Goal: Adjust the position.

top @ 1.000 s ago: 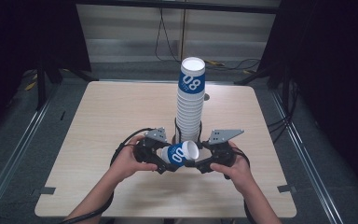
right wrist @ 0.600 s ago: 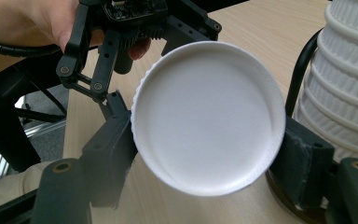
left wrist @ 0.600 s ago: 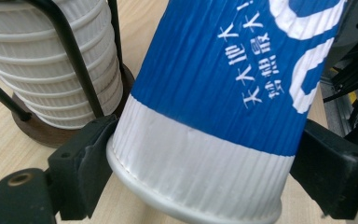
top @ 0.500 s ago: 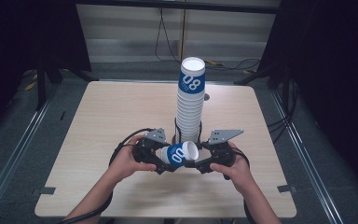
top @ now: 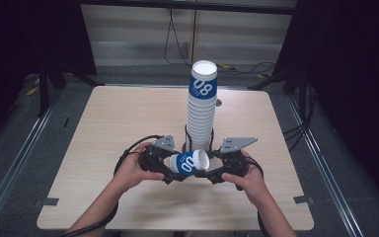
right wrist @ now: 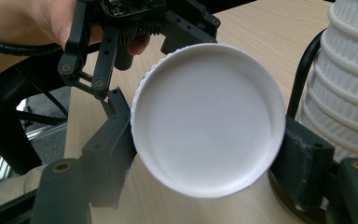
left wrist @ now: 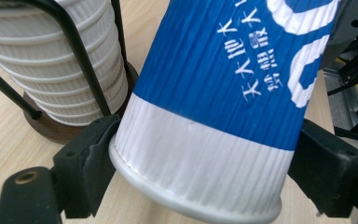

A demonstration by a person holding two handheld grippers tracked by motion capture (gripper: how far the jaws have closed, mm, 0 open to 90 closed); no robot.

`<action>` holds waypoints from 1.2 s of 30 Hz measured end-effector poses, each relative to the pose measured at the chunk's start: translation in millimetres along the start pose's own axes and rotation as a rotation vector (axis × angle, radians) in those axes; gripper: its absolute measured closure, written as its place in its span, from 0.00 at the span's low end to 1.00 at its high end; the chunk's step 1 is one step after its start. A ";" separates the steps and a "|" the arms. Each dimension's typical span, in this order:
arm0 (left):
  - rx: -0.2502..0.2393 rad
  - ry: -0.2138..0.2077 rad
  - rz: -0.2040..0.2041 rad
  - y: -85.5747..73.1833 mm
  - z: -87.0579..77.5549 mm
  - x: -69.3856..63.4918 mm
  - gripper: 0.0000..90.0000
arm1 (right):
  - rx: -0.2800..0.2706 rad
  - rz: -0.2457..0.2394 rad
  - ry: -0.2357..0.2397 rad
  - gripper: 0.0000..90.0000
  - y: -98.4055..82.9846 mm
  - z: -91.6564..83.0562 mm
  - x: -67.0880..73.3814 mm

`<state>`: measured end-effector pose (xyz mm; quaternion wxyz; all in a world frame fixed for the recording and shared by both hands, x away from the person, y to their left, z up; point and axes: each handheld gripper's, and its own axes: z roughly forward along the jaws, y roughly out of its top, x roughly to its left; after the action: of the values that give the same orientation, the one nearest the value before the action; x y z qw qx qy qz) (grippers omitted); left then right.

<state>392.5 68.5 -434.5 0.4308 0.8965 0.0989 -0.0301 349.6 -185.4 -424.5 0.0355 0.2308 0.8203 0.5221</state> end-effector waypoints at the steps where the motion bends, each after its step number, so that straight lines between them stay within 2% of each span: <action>1: -0.002 0.003 0.002 0.1 0.1 -0.2 0.17 | -0.002 -0.004 0.000 0.31 0.1 0.1 0.1; 4: 0.022 0.007 0.007 2.1 -1.9 -0.6 0.18 | 0.000 -0.010 -0.005 0.31 0.4 0.3 0.6; 6: 0.013 0.007 0.006 1.9 -1.3 -0.7 0.18 | 0.001 -0.009 -0.005 0.30 0.4 0.4 0.7; 11: 0.031 0.001 0.004 2.6 -2.0 -0.8 0.19 | 0.005 -0.009 -0.008 0.29 0.0 0.8 0.8; 12: 0.047 0.003 0.009 2.6 -2.8 -0.5 0.19 | 0.004 -0.009 -0.010 0.28 0.1 0.9 0.6; 19: 0.052 -0.003 0.011 2.7 -2.6 -1.0 0.20 | 0.010 -0.011 -0.009 0.26 -0.4 1.5 0.9; 27: 0.096 -0.005 0.019 4.3 -6.2 0.2 0.20 | 0.014 -0.017 -0.012 0.24 -0.7 1.4 0.9; 31: 0.105 0.004 0.004 2.5 -6.9 1.0 0.20 | 0.011 -0.017 -0.017 0.22 -0.6 0.9 0.3; 32: 0.123 0.005 0.018 2.4 -8.1 2.3 0.20 | 0.008 -0.018 -0.018 0.22 -0.6 0.2 0.0; 35: 0.135 0.009 -0.001 1.9 -10.2 2.6 0.20 | 0.008 -0.016 -0.020 0.22 -0.7 -0.5 -0.1; 36: 0.141 0.013 0.003 2.1 -11.2 3.3 0.20 | 0.010 -0.018 -0.018 0.21 -1.0 -0.6 -0.3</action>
<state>395.8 76.4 -426.3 0.3658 0.9250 0.0979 -0.0303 349.4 -186.3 -425.2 0.0465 0.2280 0.8246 0.5157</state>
